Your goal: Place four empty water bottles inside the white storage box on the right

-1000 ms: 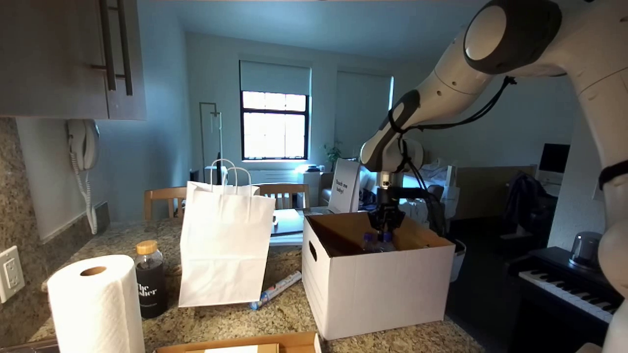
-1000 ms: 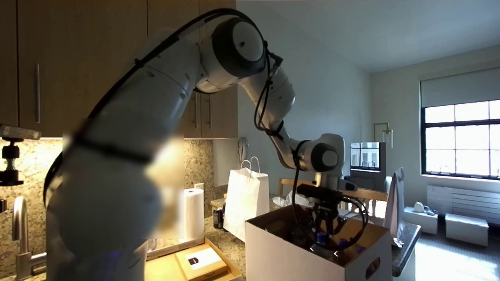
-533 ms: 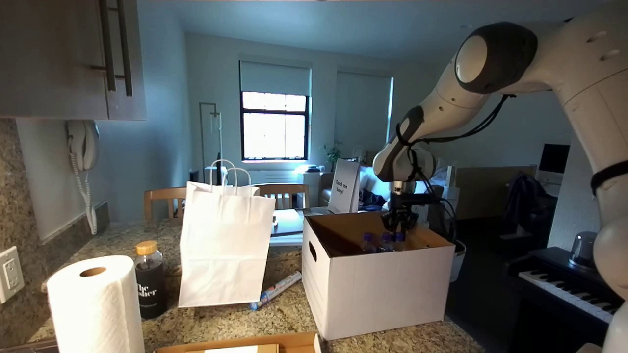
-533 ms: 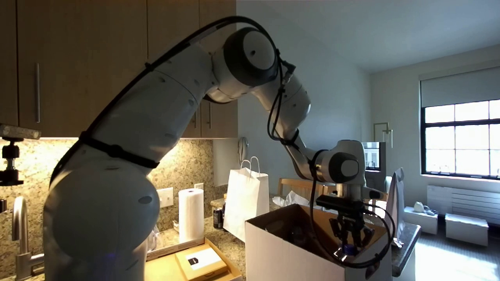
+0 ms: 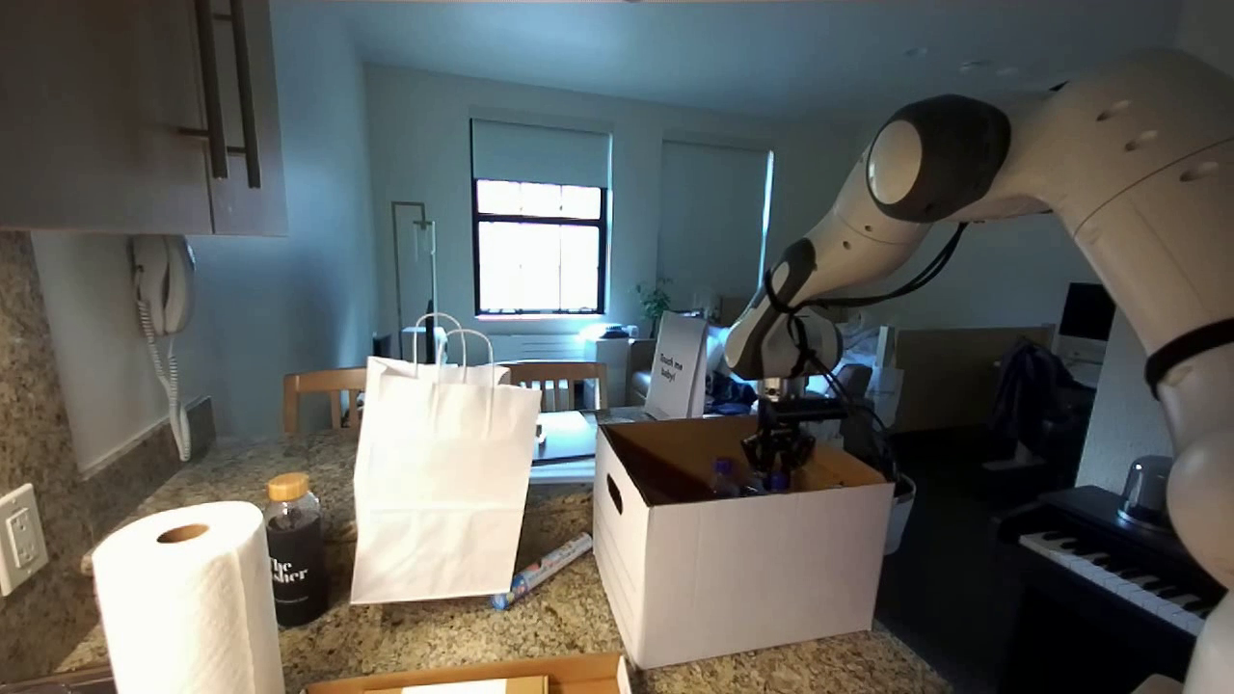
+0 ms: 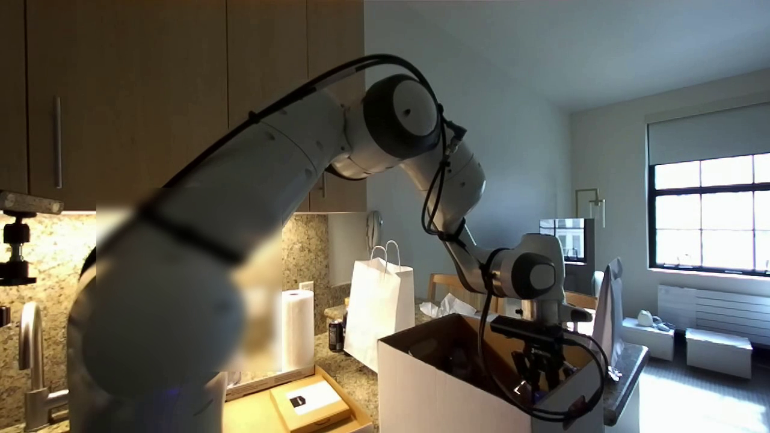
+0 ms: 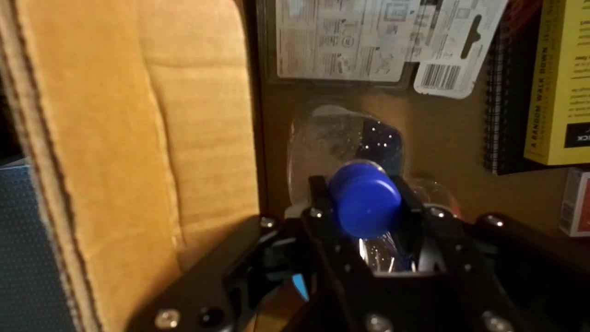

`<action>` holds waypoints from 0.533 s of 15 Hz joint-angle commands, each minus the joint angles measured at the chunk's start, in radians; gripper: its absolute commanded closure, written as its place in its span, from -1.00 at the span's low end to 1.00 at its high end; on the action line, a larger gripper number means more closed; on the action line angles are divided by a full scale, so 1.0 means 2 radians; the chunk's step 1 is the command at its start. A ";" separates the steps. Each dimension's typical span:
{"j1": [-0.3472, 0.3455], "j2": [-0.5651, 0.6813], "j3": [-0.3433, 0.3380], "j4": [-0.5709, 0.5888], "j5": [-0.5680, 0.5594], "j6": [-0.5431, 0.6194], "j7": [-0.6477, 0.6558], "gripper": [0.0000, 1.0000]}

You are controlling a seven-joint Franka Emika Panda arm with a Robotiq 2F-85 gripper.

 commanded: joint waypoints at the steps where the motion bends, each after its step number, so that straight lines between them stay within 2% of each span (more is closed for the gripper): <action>1: -0.003 0.005 0.001 0.009 -0.013 0.000 0.022 0.72; 8: 0.000 0.002 -0.002 0.009 -0.016 -0.004 0.028 0.72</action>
